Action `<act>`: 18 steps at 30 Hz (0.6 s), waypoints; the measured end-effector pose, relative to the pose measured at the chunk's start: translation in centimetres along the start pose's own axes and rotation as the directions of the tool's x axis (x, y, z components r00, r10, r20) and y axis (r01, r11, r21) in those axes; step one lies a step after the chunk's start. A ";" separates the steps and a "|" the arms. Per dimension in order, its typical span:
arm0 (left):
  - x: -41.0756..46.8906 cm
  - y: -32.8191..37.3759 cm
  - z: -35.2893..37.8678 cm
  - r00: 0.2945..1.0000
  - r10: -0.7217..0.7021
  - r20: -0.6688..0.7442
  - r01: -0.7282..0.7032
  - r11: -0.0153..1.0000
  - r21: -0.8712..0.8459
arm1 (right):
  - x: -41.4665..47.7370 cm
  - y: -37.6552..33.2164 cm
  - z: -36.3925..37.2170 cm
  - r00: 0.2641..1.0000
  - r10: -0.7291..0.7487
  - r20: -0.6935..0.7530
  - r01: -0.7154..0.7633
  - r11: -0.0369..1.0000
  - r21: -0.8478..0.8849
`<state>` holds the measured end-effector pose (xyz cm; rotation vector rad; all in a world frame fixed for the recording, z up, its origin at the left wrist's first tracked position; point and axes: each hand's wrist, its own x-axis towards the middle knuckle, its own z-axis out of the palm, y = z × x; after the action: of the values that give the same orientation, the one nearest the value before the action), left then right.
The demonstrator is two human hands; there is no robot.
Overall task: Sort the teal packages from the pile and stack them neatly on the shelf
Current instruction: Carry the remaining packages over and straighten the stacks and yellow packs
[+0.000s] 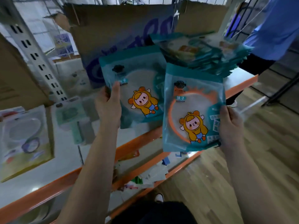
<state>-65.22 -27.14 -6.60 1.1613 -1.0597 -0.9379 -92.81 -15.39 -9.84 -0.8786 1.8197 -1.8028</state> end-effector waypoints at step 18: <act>9.8 3.7 20.8 0.998 -0.012 -0.054 0.011 0.999 -0.030 | 18.7 5.3 -2.7 0.957 -0.055 0.286 0.013 0.989 0.147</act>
<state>-82.77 -40.94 0.01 1.1630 -0.9938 -0.9236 -108.61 -26.67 -12.52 -1.0606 1.4815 -1.6978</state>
